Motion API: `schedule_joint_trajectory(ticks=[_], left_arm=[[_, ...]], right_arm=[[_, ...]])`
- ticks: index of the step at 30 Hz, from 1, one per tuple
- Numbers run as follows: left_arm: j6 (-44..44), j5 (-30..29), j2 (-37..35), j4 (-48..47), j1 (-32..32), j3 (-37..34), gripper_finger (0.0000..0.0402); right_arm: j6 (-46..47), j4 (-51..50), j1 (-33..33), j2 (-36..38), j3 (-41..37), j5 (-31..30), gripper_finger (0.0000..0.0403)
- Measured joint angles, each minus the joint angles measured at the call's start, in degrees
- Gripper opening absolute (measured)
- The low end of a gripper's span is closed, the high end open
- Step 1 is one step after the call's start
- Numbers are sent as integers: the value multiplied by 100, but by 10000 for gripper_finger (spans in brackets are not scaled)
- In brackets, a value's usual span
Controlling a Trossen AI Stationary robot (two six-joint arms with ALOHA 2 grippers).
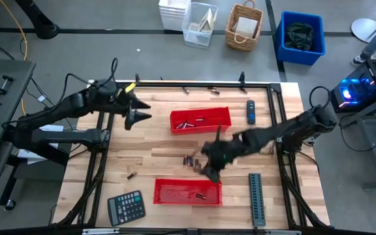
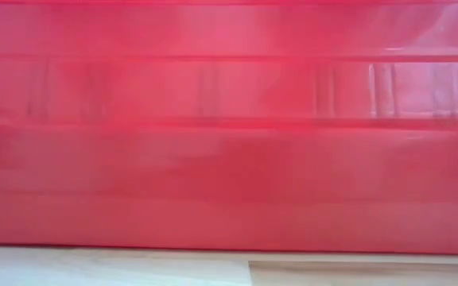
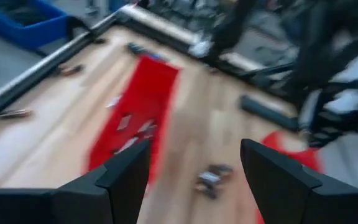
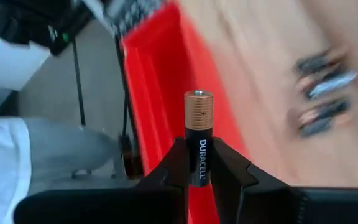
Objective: Sort batteries
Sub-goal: Put the black battery into the bottom red bin
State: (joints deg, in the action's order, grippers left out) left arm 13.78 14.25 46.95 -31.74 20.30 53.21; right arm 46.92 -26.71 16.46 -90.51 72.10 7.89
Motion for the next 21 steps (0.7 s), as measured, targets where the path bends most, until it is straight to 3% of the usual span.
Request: schedule_joint_trajectory(ticks=[7,11,14,21], left_arm=[[1470,-1239,-451,1286,-1500,-597,241],[2069,-2422,-348,1318,-2300,-779,241],[2538,-2731,-75,1150,-2812,-815,241],[3261,-2428,818,540,-3782,-561,237]], right_arm=[[-235,156,595,-760,-2,40,32],[-794,172,568,-1033,-2,185,32],[-985,167,565,-1111,-4,154,39],[-1378,197,605,-1022,-4,567,190]])
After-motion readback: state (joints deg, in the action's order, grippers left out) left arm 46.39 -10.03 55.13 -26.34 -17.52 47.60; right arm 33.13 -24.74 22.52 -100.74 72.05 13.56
